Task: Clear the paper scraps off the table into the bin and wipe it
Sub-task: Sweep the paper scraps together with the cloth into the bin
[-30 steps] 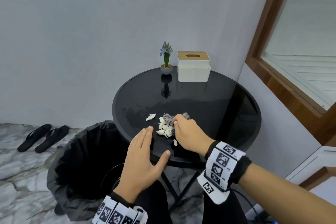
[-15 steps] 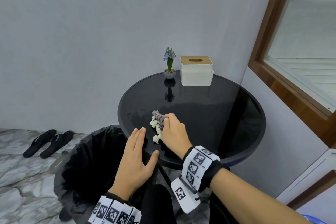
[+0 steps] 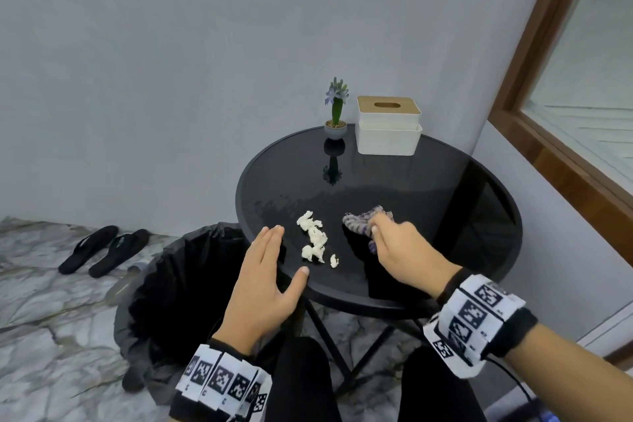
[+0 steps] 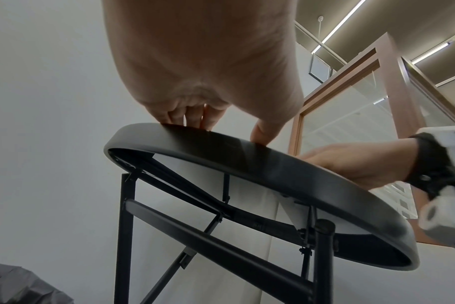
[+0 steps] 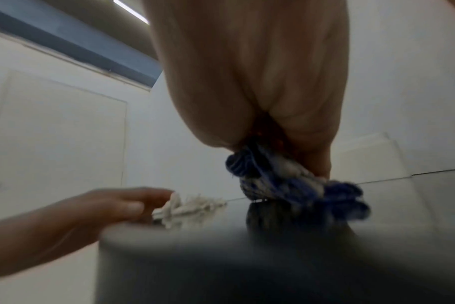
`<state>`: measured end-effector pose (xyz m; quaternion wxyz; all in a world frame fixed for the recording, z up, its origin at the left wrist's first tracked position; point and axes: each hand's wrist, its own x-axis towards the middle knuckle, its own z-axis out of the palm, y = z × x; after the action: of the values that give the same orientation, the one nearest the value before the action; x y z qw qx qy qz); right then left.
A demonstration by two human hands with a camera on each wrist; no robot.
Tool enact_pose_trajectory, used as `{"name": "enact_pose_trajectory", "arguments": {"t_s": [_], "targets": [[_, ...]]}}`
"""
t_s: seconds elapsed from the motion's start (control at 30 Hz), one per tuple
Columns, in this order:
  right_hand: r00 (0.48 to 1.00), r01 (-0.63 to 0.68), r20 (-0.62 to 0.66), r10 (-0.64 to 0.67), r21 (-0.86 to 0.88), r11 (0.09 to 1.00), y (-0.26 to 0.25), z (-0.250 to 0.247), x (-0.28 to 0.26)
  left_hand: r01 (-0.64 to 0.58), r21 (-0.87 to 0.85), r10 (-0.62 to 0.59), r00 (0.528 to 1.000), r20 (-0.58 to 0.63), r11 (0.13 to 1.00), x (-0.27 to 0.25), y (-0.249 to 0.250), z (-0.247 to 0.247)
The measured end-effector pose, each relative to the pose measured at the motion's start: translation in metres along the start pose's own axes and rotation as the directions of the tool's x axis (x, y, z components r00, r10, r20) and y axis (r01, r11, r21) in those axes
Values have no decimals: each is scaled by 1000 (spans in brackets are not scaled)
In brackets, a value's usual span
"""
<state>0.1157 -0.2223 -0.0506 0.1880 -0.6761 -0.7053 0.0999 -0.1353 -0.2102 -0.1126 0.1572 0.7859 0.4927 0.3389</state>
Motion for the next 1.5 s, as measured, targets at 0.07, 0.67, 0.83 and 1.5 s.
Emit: {"name": "enact_pose_trajectory", "arguments": {"t_s": [0.07,0.67,0.83,1.5], "targets": [[1000,14,12,-13,-63,998,-2,9,-15,0,1,0,1000,7,1000,4,-2,-1],[987,-139,-103,120,-205,969,-58,61,-38,-2,-25,1,1000,-12,1000,2,-5,-3],[990,-129,-76,118,-147,981,-85,71,-17,-18,-26,17,1000,-18,999,3,-7,-4],[924,-217,-141,354,570,793,-89,22,36,5,-136,-9,1000,-28,991,0,-9,-10]]}}
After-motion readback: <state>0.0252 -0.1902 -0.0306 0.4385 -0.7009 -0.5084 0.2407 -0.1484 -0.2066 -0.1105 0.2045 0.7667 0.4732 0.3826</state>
